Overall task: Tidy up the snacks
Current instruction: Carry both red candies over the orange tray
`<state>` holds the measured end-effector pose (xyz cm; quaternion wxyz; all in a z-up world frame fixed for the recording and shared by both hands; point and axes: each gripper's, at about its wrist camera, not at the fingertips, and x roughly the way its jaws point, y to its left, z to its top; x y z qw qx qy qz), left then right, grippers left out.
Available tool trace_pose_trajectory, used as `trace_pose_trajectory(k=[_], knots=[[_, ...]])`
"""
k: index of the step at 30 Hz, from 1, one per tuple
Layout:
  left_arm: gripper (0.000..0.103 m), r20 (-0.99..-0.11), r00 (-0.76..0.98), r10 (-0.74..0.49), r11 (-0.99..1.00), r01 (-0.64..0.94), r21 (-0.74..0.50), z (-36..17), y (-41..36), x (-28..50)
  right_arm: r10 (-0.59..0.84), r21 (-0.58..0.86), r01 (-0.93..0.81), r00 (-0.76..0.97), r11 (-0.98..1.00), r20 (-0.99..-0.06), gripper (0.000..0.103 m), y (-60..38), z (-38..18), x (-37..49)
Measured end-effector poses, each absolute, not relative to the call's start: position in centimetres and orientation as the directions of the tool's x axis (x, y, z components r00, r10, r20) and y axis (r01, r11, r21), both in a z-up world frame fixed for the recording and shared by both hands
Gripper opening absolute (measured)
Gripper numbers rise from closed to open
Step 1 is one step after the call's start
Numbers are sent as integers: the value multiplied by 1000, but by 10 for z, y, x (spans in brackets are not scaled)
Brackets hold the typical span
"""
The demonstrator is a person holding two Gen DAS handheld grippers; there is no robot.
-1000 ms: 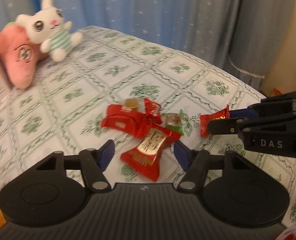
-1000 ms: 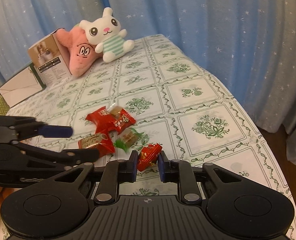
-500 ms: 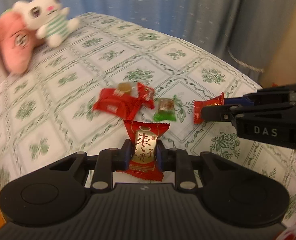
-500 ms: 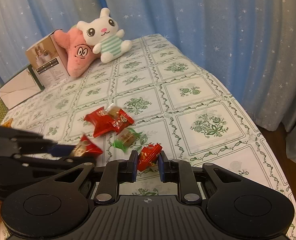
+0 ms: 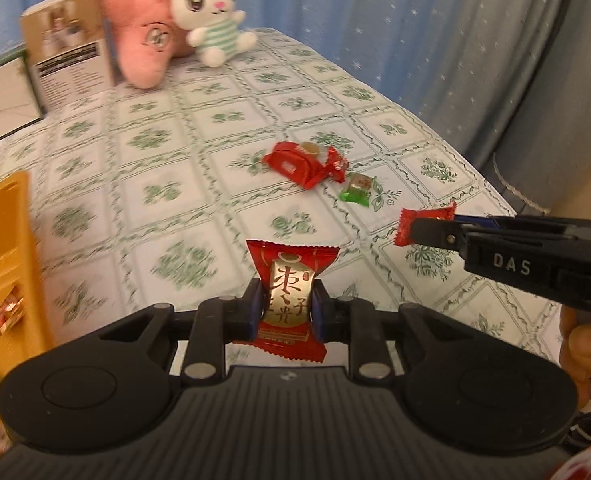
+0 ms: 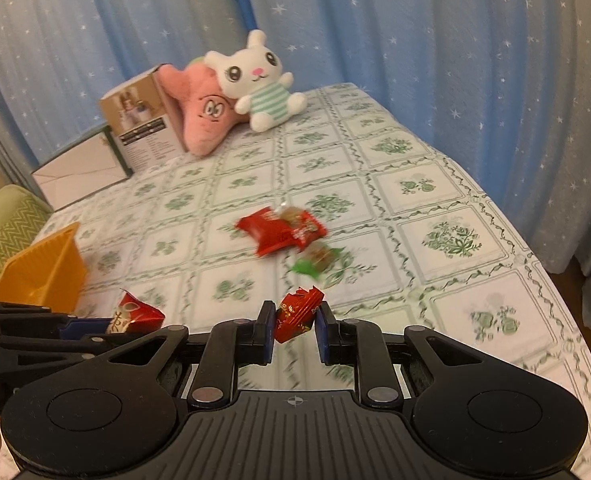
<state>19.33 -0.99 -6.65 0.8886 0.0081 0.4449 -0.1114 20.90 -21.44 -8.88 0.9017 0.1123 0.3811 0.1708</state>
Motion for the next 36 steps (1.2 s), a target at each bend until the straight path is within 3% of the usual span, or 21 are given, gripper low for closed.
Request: trace_pose_trajectory(k=[19, 36], knots=[[22, -739, 672, -58, 994, -27, -102, 2, 87, 98, 501, 296, -409, 626, 863, -597, 21, -125, -17, 128], [22, -705, 707, 57, 970, -207, -129, 23, 183, 46, 600, 271, -563, 556, 781, -575, 21, -38, 8, 105]])
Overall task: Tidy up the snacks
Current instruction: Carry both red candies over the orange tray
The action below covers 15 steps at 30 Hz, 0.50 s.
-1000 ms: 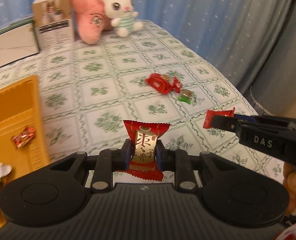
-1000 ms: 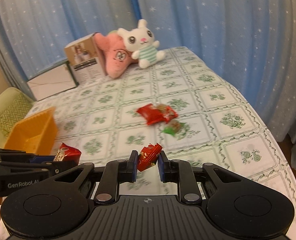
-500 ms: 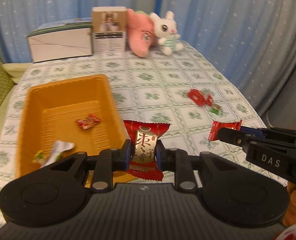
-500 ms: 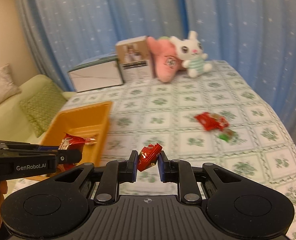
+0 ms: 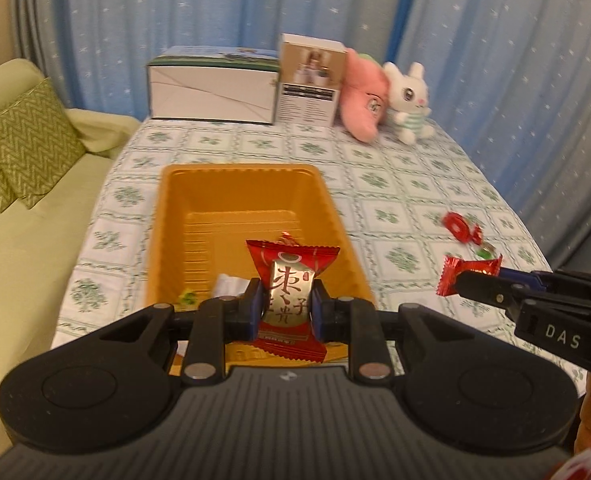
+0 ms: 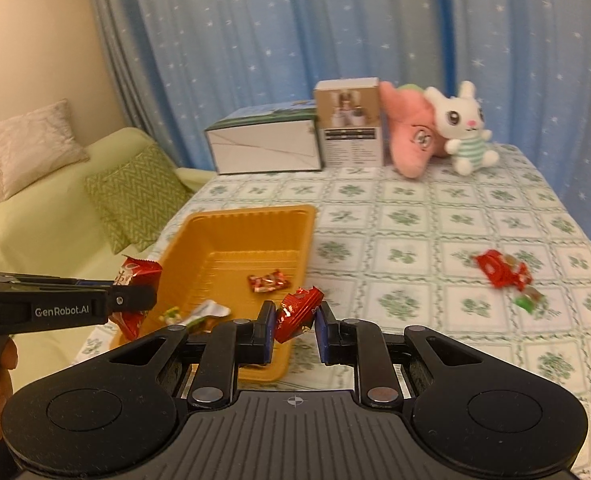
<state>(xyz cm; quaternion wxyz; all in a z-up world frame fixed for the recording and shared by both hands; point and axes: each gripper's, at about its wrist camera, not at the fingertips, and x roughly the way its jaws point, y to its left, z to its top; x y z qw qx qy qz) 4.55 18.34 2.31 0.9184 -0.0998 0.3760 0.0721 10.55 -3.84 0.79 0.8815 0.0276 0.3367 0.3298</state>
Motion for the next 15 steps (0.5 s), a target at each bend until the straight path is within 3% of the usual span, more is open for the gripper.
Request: trace_pose_trajectory(k=[15], knots=[[22, -717, 692, 79, 958, -252, -138, 11, 225, 57, 629, 270, -615, 496, 741, -598, 21, 14, -4, 127]])
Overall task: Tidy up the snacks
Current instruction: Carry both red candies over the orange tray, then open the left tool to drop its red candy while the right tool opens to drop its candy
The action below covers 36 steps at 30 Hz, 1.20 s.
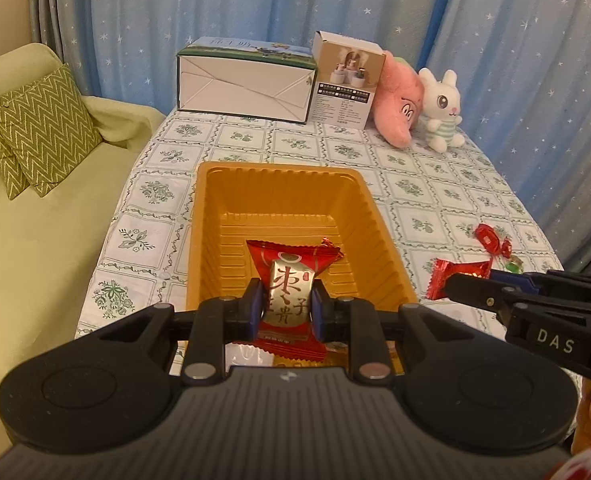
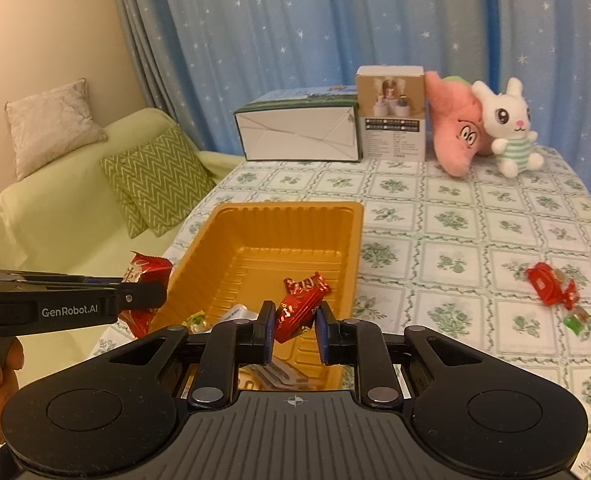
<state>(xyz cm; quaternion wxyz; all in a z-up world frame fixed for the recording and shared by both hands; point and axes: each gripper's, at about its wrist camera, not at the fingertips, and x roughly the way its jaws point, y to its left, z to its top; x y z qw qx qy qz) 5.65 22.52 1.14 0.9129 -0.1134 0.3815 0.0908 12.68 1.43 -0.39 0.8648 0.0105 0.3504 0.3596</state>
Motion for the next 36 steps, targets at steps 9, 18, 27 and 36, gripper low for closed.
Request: trace_pose_trajectory(k=[9, 18, 27, 36], knots=[[22, -733, 675, 77, 959, -252, -131, -2, 239, 74, 628, 278, -615, 476, 738, -615, 21, 34, -16, 144], [22, -750, 658, 64, 965, -232, -121, -12, 238, 91, 627, 287, -612, 460, 737, -629, 21, 43, -25, 154], [31, -753, 656, 51, 964, -230, -134, -15, 238, 99, 628, 299, -605, 454, 738, -632, 21, 43, -27, 156], [31, -748, 659, 73, 961, -247, -124, -11, 244, 85, 630, 308, -598, 455, 740, -630, 21, 41, -25, 157]])
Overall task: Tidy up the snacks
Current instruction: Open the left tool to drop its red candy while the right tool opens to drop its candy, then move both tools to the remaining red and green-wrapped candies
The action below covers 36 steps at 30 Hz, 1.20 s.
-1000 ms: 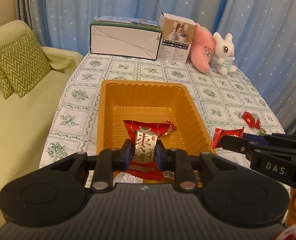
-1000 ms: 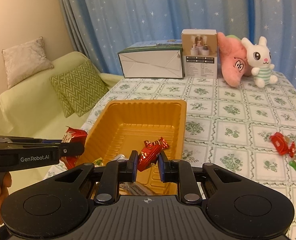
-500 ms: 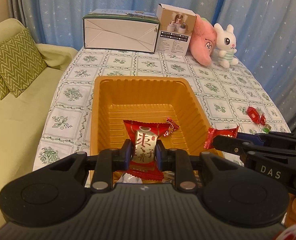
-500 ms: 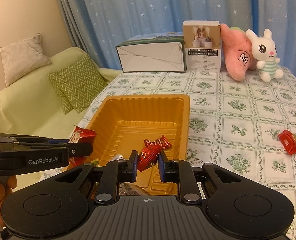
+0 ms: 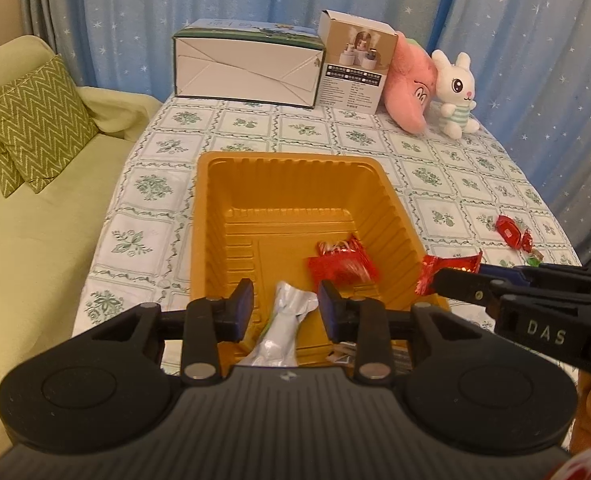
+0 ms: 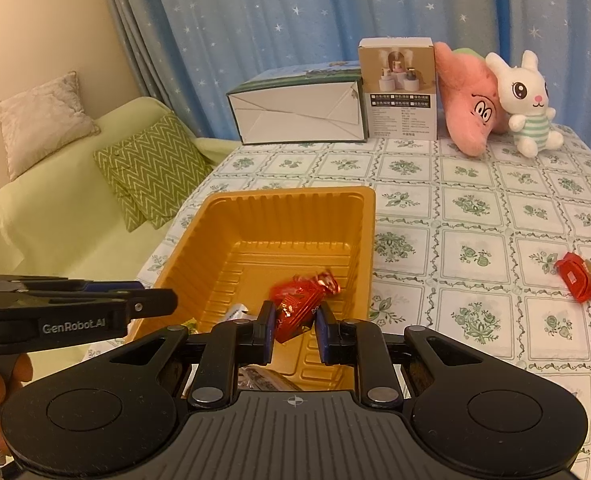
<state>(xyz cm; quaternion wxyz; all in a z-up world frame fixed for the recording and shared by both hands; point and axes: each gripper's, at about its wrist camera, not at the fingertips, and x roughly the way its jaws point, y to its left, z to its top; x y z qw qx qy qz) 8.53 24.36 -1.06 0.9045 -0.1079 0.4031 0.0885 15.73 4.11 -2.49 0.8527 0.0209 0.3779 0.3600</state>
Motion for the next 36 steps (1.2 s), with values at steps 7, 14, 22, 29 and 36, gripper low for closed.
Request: trace_pose_trajectory(k=[7, 14, 22, 29, 36], knots=[[31, -745, 662, 81, 957, -260, -127, -9, 248, 78, 635, 307, -607, 449, 733, -629, 21, 47, -24, 156], [34, -746, 662, 81, 955, -267, -133, -9, 250, 73, 659, 329, -621, 426, 711, -621, 22, 51, -24, 158], [41, -740, 667, 89, 954, -272, -130, -4, 247, 66, 637, 377, -537, 464, 755, -615, 59, 17, -22, 162], [43, -729, 680, 76, 958, -252, -135, 5, 228, 60, 578, 383, -443, 503, 811, -642, 59, -30, -21, 145], [47, -720, 691, 73, 968, -224, -117, 17, 202, 52, 530, 337, -416, 555, 845, -642, 59, -63, -9, 125]])
